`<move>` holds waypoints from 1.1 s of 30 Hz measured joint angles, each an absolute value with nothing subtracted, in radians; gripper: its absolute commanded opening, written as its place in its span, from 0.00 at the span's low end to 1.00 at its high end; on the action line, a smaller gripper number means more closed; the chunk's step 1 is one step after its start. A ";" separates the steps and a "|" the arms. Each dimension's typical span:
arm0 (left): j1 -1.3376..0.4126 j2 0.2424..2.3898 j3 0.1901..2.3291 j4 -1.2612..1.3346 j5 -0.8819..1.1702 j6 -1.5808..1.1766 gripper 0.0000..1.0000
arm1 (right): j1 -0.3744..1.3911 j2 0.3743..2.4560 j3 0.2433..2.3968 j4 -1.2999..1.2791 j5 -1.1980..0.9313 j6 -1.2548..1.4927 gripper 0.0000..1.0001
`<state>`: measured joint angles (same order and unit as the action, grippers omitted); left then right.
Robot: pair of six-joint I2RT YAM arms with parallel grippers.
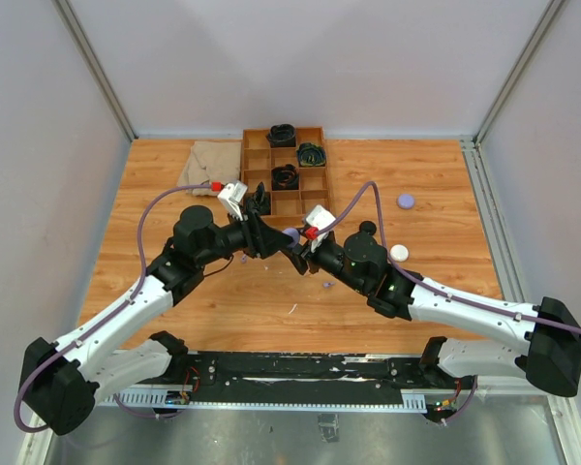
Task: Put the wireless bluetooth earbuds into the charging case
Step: Pick up the charging case at the center of the board.
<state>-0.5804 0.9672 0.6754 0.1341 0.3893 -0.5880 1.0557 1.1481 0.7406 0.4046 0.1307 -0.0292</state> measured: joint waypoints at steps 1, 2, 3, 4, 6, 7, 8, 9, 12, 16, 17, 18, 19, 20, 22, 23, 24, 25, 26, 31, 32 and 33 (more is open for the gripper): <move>-0.581 0.968 0.675 0.135 0.391 -0.590 0.49 | 1.056 1.148 0.741 0.407 0.130 -0.030 0.38; -0.582 0.969 0.675 0.137 0.392 -0.590 0.46 | 1.056 1.148 0.740 0.408 0.130 -0.031 0.38; -0.583 0.970 0.675 0.141 0.395 -0.589 0.43 | 1.056 1.148 0.739 0.408 0.129 -0.032 0.39; -0.585 0.970 0.675 0.144 0.398 -0.589 0.41 | 1.056 1.148 0.738 0.410 0.128 -0.034 0.39; -0.586 0.970 0.675 0.150 0.404 -0.588 0.36 | 1.056 1.148 0.735 0.414 0.127 -0.039 0.41; -0.586 0.970 0.675 0.154 0.407 -0.587 0.33 | 1.056 1.148 0.734 0.415 0.126 -0.044 0.43; -0.586 0.970 0.675 0.155 0.409 -0.586 0.30 | 1.056 1.148 0.733 0.416 0.125 -0.048 0.45; -0.586 0.970 0.675 0.156 0.413 -0.583 0.27 | 1.056 1.148 0.731 0.418 0.123 -0.054 0.47; -0.586 0.970 0.675 0.152 0.415 -0.574 0.22 | 1.056 1.148 0.726 0.421 0.122 -0.068 0.54; -0.589 0.970 0.681 0.138 0.420 -0.548 0.18 | 1.056 1.134 0.717 0.421 0.112 -0.090 0.66; -0.589 0.969 0.683 0.130 0.418 -0.539 0.18 | 1.056 1.124 0.714 0.421 0.107 -0.098 0.68; -0.589 0.970 0.686 0.120 0.416 -0.527 0.17 | 1.055 1.113 0.712 0.419 0.104 -0.105 0.70; -0.588 0.970 0.691 0.110 0.414 -0.516 0.17 | 1.055 1.102 0.711 0.414 0.096 -0.111 0.71; -0.589 0.970 0.697 0.096 0.414 -0.502 0.16 | 1.052 1.089 0.711 0.410 0.085 -0.116 0.73; -0.589 0.970 0.715 0.070 0.414 -0.477 0.16 | 1.041 1.062 0.711 0.395 0.056 -0.125 0.75; -0.589 0.970 0.726 0.057 0.414 -0.464 0.16 | 1.032 1.048 0.711 0.384 0.039 -0.128 0.75; -0.589 0.970 0.738 0.045 0.416 -0.448 0.16 | 1.023 1.037 0.711 0.377 0.020 -0.131 0.76; -0.589 0.970 0.752 0.035 0.421 -0.432 0.16 | 1.007 1.024 0.711 0.366 -0.006 -0.133 0.76; -0.589 0.970 0.766 0.023 0.425 -0.416 0.16 | 0.990 1.013 0.711 0.358 -0.039 -0.134 0.76; -0.589 0.973 0.838 -0.034 0.468 -0.325 0.16 | 0.875 0.960 0.709 0.314 -0.215 -0.129 0.75; -0.589 0.974 0.849 -0.044 0.476 -0.309 0.16 | 0.849 0.952 0.709 0.308 -0.253 -0.125 0.74; -0.589 0.975 0.862 -0.058 0.491 -0.288 0.16 | 0.824 0.946 0.709 0.302 -0.293 -0.120 0.74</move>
<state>-0.5888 0.9752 0.8623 -0.0578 0.4908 -0.2878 0.8242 0.9459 0.7090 0.3016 -0.2928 -0.1196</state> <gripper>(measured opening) 0.291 0.753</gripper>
